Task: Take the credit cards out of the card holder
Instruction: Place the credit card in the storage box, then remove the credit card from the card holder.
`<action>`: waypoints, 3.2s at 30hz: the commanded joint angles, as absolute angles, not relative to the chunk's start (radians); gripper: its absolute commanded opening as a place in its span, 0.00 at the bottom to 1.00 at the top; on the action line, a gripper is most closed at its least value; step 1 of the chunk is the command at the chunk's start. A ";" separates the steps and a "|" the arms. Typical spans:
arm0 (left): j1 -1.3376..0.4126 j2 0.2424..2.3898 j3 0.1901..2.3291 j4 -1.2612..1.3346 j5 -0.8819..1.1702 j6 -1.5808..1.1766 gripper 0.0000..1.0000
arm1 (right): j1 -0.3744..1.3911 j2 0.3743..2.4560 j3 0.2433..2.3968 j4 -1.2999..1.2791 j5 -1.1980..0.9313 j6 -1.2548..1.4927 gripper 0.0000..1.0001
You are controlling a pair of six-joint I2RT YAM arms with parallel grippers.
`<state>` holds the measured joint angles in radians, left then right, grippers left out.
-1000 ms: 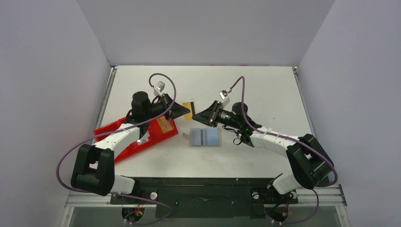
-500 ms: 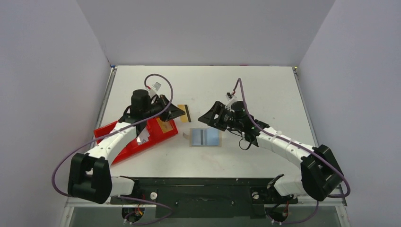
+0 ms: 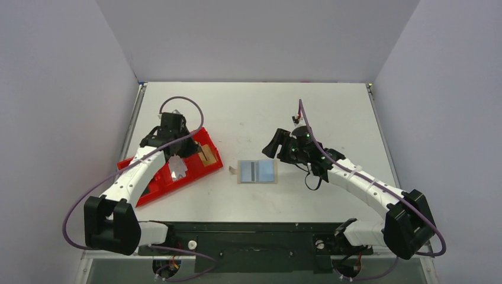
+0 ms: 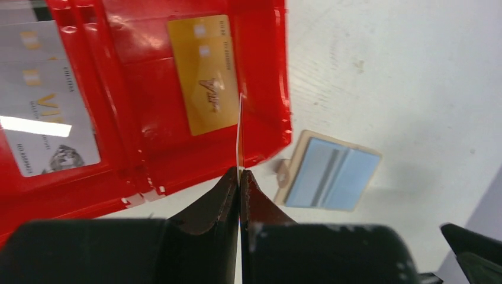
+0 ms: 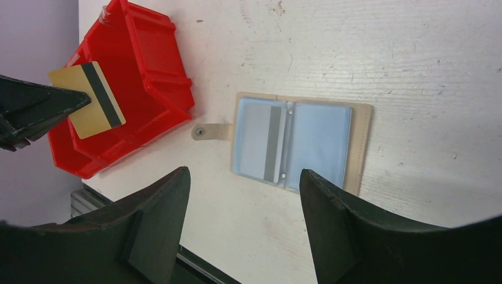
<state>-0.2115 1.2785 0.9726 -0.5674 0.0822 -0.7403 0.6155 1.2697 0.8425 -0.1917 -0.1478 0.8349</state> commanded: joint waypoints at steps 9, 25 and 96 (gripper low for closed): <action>-0.193 1.494 1.041 -0.532 -0.085 -0.747 0.00 | 0.612 1.219 0.832 -0.182 -0.119 0.799 0.64; -0.175 1.656 1.059 -0.414 0.039 -0.713 0.00 | 0.610 1.199 0.811 -0.185 -0.117 0.789 0.63; -0.191 1.353 1.152 -0.692 -0.083 -0.584 0.50 | 0.658 1.247 0.839 -0.218 -0.064 0.784 0.65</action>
<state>-0.1814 1.4090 1.1156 -0.6949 -0.0959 -0.6117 0.6292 1.2354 0.8066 -0.2050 -0.1196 0.7967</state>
